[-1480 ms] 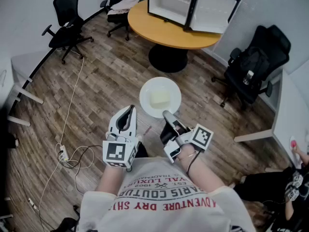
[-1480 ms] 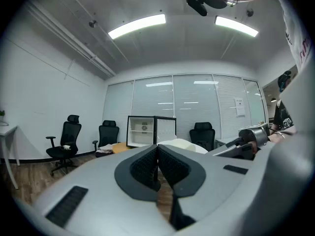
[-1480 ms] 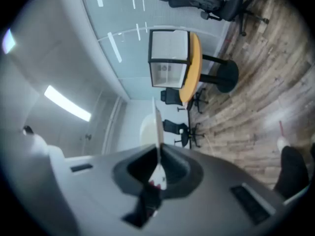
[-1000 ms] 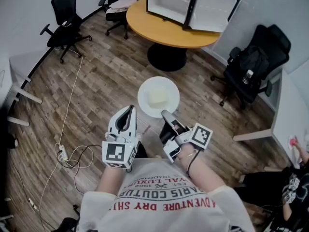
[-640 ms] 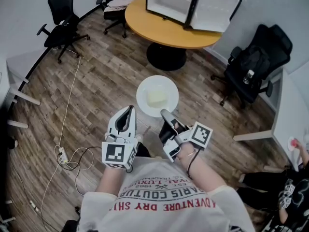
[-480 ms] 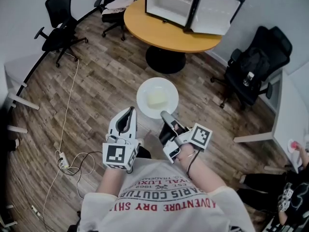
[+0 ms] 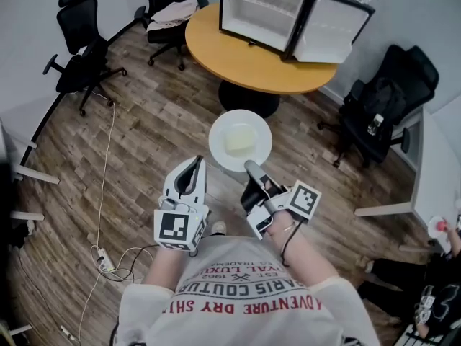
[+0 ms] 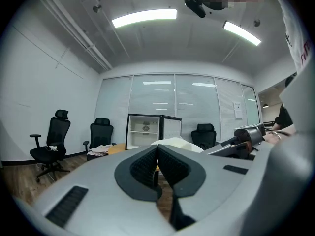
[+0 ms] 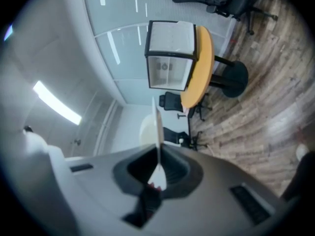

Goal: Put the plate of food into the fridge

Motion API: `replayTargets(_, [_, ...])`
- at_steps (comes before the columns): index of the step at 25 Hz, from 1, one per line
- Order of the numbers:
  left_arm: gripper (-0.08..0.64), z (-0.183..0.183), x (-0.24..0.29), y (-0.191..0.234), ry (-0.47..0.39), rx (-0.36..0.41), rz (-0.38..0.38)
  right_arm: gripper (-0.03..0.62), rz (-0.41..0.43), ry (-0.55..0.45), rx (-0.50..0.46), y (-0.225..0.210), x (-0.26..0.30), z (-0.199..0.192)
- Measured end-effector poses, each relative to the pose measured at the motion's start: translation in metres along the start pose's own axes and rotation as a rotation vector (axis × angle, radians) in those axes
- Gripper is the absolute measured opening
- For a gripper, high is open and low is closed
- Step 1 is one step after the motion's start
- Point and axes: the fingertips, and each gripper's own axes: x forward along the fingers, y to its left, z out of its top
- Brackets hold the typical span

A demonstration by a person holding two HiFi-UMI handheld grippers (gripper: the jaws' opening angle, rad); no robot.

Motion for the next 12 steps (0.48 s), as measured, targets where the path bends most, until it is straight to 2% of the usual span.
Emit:
replayTargets(4, [0.029, 0.002, 0.013, 0.026, 0.01, 0.003, -0.012, 0.037, -0.001, -0.017, 0.007, 0.001, 0.027, 0.004])
replayTargets(12, [0.029, -0.016, 0.056, 0.063, 0.05, -0.018, 0.02, 0.037, -0.03, 0.014, 0.049, -0.018, 0.077, 0.023])
